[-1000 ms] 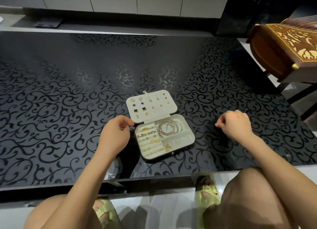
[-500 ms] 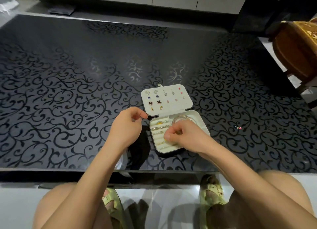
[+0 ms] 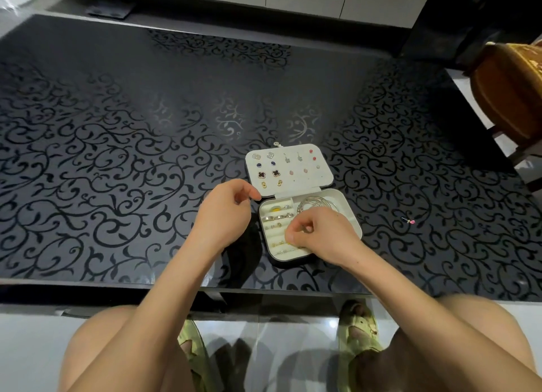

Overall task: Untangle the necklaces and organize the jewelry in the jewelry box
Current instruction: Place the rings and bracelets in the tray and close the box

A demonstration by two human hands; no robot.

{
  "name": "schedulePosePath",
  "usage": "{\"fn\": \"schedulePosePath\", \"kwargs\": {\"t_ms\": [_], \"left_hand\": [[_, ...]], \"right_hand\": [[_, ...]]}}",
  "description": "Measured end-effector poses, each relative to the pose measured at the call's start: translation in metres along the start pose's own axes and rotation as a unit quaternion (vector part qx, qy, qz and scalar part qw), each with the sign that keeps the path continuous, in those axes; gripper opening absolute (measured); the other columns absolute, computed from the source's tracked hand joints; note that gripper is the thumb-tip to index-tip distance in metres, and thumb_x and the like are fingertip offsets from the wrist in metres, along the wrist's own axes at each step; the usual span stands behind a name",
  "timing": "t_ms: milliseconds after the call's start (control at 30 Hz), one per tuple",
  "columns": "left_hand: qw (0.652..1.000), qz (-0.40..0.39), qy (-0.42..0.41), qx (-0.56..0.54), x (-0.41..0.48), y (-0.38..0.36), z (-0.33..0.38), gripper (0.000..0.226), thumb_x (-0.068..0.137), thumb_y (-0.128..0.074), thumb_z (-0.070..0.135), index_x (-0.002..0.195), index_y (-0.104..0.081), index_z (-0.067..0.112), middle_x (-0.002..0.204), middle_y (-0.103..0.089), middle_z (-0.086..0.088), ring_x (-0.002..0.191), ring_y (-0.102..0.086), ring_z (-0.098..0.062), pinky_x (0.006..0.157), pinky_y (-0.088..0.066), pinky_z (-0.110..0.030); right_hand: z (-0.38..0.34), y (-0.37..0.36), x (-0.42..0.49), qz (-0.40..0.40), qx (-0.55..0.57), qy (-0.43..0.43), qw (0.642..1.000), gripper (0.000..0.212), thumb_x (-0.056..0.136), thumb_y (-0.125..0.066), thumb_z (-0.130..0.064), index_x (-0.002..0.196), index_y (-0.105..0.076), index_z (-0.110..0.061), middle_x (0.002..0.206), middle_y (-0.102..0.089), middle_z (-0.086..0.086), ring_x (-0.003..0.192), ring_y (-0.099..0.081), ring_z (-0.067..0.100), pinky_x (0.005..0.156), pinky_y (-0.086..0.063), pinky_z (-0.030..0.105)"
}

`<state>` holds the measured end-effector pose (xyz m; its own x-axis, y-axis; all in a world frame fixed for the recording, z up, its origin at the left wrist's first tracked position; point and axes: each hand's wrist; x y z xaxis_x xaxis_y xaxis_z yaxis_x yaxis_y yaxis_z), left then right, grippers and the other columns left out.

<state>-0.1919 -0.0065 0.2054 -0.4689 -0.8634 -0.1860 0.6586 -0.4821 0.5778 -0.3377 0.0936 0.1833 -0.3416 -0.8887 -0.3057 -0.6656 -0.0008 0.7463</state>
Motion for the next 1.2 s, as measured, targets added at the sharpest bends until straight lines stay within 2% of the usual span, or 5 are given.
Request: {"fn": "schedulePosePath", "kwargs": {"t_ms": [267,433,533,733,1200], "left_hand": [[1.0,-0.013,-0.012,0.002,-0.003,-0.003,0.005,0.014,0.091,-0.051,0.012,0.088,-0.062,0.019,0.072,-0.051,0.011,0.057,-0.042,-0.004,0.053,-0.03,-0.018],[0.997,-0.015,-0.05,0.063,-0.005,-0.014,0.005,0.013,0.09,-0.052,0.013,0.085,-0.061,0.021,0.072,-0.052,0.012,0.06,-0.046,-0.005,0.053,-0.032,-0.019],[0.994,-0.014,-0.071,0.083,-0.006,-0.023,0.007,0.013,0.09,-0.053,0.015,0.084,-0.059,0.025,0.079,-0.053,0.011,0.067,-0.048,-0.005,0.055,-0.033,-0.017],[0.992,0.039,-0.094,0.078,-0.008,-0.035,0.013,0.011,0.089,-0.056,0.016,0.095,-0.058,0.025,0.086,-0.055,0.008,0.075,-0.05,-0.006,0.062,-0.034,-0.018],[0.931,-0.059,-0.24,0.268,-0.008,-0.208,0.13,0.019,0.095,-0.052,0.026,0.11,-0.061,0.019,0.11,-0.06,-0.004,0.106,-0.052,-0.026,0.085,-0.034,-0.036]], "right_hand": [[0.004,0.002,-0.013,0.088,0.052,0.033,0.994,0.017,0.076,-0.07,-0.032,0.067,-0.056,-0.035,0.061,-0.045,-0.013,0.061,-0.043,0.003,0.07,-0.035,0.028],[0.082,0.074,-0.036,0.282,-0.005,-0.089,0.955,0.018,0.084,-0.063,-0.03,0.07,-0.061,-0.04,0.082,-0.066,-0.016,0.085,-0.062,0.012,0.085,-0.048,0.04],[0.134,0.106,-0.044,0.21,-0.108,-0.186,0.954,0.009,0.086,-0.065,-0.021,0.083,-0.063,-0.029,0.092,-0.069,0.0,0.092,-0.06,0.022,0.082,-0.043,0.033],[0.165,0.11,-0.025,0.105,-0.177,-0.077,0.975,0.02,0.082,-0.07,-0.019,0.101,-0.065,-0.015,0.1,-0.06,0.003,0.101,-0.054,0.024,0.091,-0.042,0.036],[0.183,0.098,-0.041,0.251,-0.061,-0.086,0.962,0.007,0.087,-0.064,-0.019,0.086,-0.067,-0.012,0.089,-0.062,0.0,0.09,-0.053,0.017,0.077,-0.035,0.022]]}}
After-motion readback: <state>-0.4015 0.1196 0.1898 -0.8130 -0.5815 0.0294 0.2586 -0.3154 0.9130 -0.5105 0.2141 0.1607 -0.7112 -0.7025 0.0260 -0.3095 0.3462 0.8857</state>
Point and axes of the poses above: each hand's wrist, its own x-axis towards the middle knuckle, its own y-axis out of the back of the hand, z = x × y
